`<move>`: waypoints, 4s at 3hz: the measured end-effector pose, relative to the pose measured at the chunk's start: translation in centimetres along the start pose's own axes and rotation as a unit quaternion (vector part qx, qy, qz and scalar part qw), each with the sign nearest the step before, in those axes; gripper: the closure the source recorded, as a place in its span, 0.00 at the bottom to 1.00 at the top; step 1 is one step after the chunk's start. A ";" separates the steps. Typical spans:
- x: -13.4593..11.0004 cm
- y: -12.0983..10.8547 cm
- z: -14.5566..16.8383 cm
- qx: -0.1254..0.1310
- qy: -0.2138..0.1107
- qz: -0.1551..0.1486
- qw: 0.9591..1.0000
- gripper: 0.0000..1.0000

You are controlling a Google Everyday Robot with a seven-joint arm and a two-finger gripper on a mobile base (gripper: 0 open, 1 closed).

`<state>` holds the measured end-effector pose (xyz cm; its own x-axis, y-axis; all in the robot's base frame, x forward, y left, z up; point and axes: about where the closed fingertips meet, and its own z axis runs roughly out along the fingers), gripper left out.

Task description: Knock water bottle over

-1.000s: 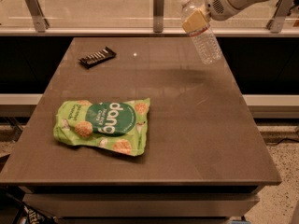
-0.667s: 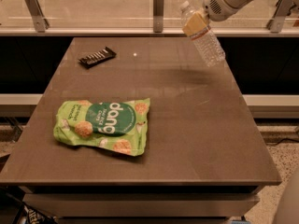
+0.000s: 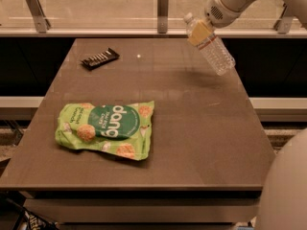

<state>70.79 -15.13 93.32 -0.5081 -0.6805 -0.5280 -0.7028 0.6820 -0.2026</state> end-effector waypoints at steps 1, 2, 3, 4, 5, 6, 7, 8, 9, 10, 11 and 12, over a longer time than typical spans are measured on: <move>0.7 0.4 1.2 -0.012 0.024 -0.002 1.000 1.00; 1.3 0.9 2.8 -0.032 0.045 -0.004 0.998 1.00; 1.6 1.3 4.3 -0.053 0.060 -0.005 0.997 1.00; 1.7 1.7 5.6 -0.072 0.065 -0.005 0.995 1.00; 1.5 2.0 6.8 -0.089 0.065 -0.008 0.994 1.00; 1.1 2.3 7.9 -0.103 0.061 -0.011 0.993 1.00; 0.7 2.5 9.0 -0.115 0.056 -0.016 0.992 1.00; 0.5 2.9 10.4 -0.132 0.056 -0.019 0.990 1.00; 0.5 3.3 11.7 -0.148 0.061 -0.019 0.987 0.82; 0.5 3.4 12.0 -0.150 0.062 -0.020 0.987 0.59; 0.5 3.4 12.0 -0.150 0.062 -0.020 0.987 0.35; 0.5 3.6 12.4 -0.152 0.063 -0.020 0.986 0.12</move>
Offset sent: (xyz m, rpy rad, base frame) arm 0.0042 0.0059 -0.0478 -0.0457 0.1665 0.0373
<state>74.17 -9.74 82.13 -0.5216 -0.7461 -0.4139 -0.8304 0.5552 0.0456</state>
